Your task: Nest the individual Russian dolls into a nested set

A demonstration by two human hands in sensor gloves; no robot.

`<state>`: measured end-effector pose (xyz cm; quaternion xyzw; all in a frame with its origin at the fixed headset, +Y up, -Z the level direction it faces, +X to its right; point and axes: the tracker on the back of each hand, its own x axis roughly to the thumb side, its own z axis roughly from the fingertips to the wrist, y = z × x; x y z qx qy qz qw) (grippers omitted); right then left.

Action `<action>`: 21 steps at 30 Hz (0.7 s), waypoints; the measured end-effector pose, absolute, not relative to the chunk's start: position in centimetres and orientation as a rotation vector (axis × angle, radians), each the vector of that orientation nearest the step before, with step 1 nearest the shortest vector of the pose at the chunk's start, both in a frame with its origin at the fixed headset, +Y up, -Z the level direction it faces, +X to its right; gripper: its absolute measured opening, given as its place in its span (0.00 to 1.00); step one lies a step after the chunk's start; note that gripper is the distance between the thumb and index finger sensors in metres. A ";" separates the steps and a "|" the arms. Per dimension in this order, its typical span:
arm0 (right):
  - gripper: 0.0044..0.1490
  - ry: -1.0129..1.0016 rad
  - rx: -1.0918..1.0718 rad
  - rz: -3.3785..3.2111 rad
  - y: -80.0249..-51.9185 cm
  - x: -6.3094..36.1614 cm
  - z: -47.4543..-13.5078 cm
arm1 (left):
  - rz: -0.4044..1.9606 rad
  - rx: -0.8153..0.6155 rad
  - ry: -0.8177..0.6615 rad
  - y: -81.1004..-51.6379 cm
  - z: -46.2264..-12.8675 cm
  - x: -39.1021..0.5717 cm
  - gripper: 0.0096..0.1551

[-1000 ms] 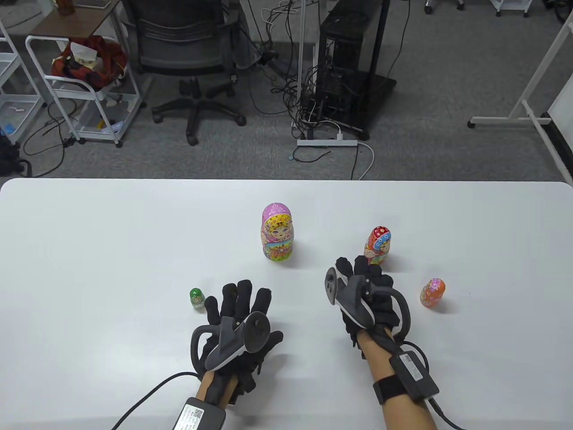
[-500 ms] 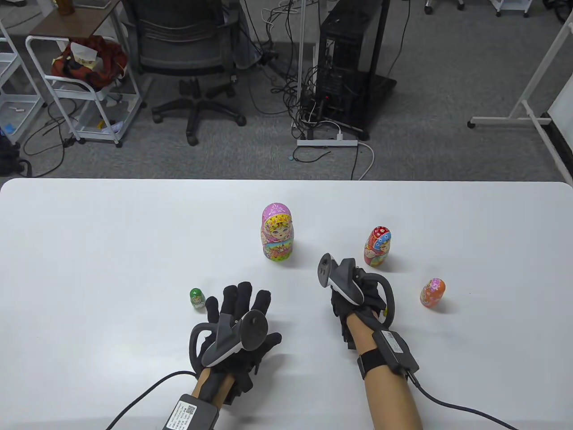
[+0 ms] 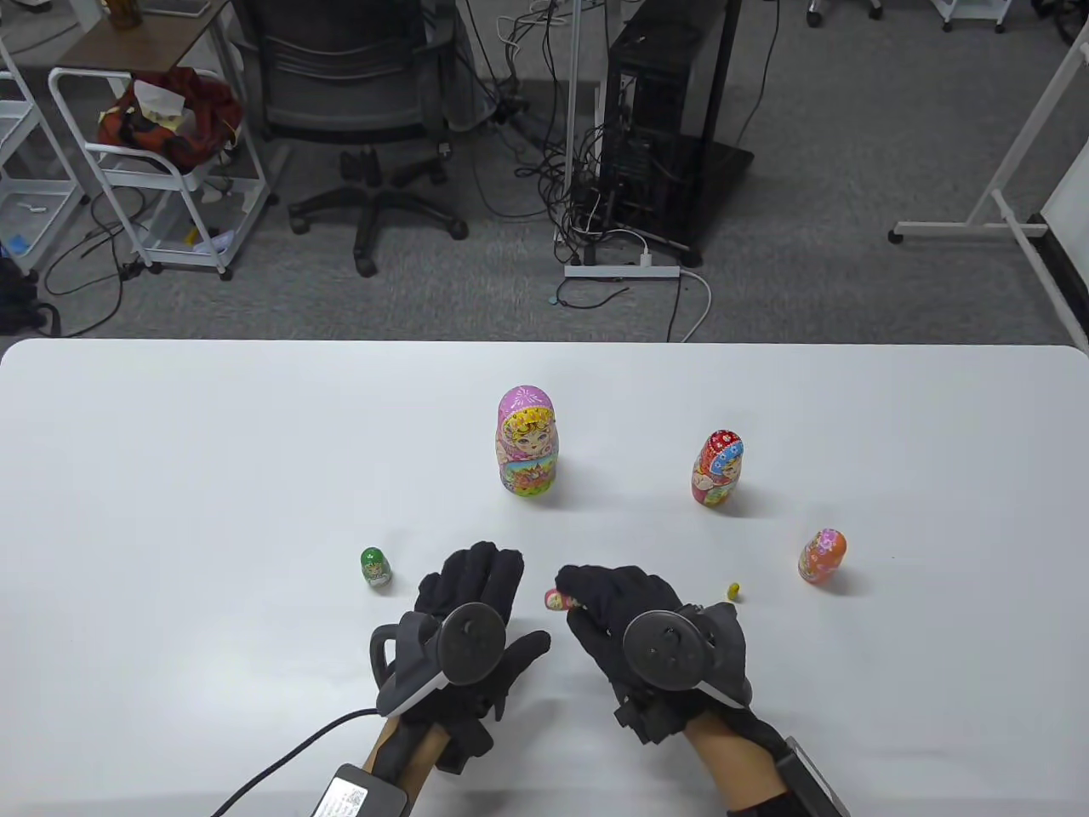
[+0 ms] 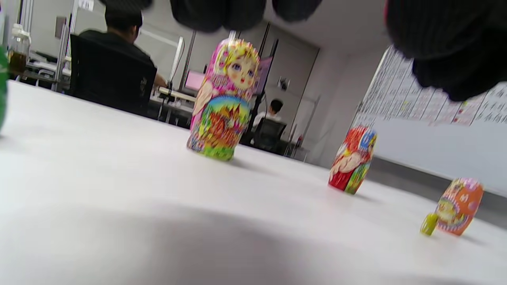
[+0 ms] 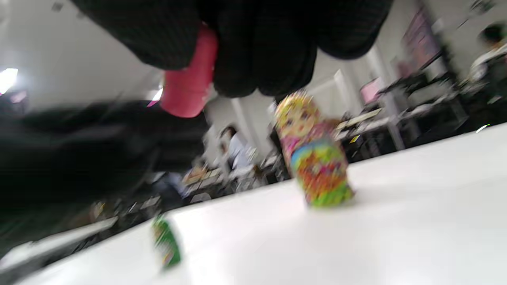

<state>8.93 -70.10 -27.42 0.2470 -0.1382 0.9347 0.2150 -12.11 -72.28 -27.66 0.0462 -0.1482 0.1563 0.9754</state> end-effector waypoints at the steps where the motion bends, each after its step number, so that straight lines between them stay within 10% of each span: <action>1: 0.31 -0.463 0.659 2.594 -70.1 8.9 -27.3 | 0.311 0.127 -0.317 -72.0 -27.4 -12.0 0.52; 21: 0.31 -0.375 0.753 2.525 -70.5 8.1 -26.6 | 0.266 0.316 -0.416 -71.0 -25.9 -11.1 0.36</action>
